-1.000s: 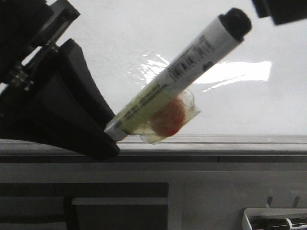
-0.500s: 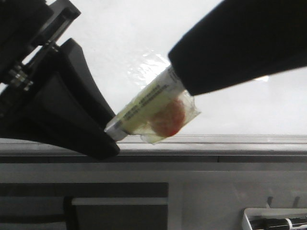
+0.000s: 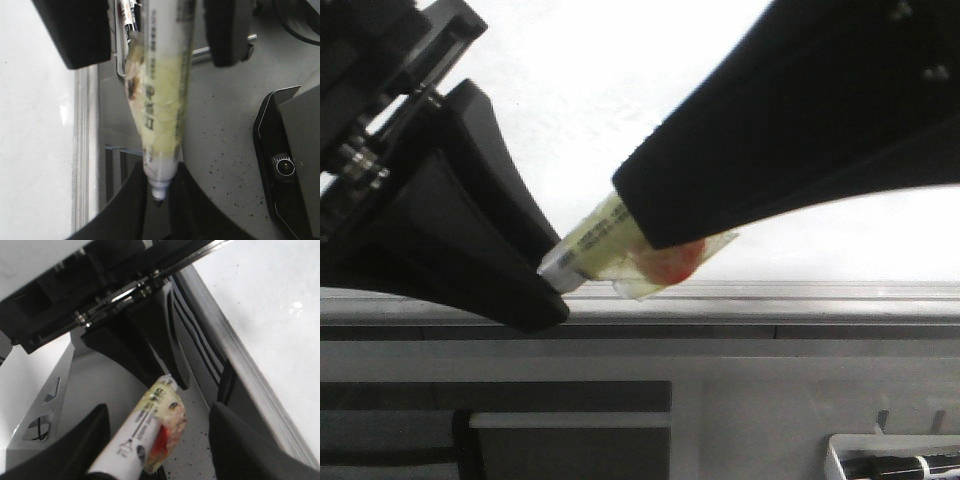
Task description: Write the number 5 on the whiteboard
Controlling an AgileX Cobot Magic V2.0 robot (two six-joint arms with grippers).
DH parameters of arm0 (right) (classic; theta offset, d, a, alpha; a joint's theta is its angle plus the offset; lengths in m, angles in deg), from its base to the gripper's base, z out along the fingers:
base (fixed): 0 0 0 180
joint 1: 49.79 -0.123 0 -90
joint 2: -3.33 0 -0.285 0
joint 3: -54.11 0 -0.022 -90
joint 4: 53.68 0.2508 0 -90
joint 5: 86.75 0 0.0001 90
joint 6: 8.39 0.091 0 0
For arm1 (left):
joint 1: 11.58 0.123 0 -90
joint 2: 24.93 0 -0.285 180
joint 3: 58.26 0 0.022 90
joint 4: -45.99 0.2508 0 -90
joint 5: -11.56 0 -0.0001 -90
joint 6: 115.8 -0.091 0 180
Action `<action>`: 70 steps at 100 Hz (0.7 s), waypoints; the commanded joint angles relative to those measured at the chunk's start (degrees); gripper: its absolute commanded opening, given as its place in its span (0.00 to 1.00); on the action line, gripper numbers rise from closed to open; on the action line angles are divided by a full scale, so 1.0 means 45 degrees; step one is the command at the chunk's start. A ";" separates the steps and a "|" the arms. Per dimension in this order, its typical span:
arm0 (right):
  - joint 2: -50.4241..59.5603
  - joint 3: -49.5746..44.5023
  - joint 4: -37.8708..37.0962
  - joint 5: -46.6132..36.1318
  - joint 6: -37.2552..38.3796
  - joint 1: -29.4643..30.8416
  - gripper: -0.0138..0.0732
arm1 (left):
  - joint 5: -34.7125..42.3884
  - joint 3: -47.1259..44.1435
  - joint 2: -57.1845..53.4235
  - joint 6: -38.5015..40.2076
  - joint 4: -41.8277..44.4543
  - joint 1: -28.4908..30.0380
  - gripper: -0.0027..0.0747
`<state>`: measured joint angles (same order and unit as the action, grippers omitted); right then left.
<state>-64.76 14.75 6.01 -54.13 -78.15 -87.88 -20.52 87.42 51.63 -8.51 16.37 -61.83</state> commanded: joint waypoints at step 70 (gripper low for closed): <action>-0.0330 0.0444 0.0872 -0.0266 -0.0169 -0.0522 0.23 | 0.0524 0.0342 -0.0333 0.0036 -0.0307 -0.0096 0.01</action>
<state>-66.62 14.75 5.94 -56.02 -78.32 -89.62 -21.94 87.35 51.63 -7.66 16.37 -61.83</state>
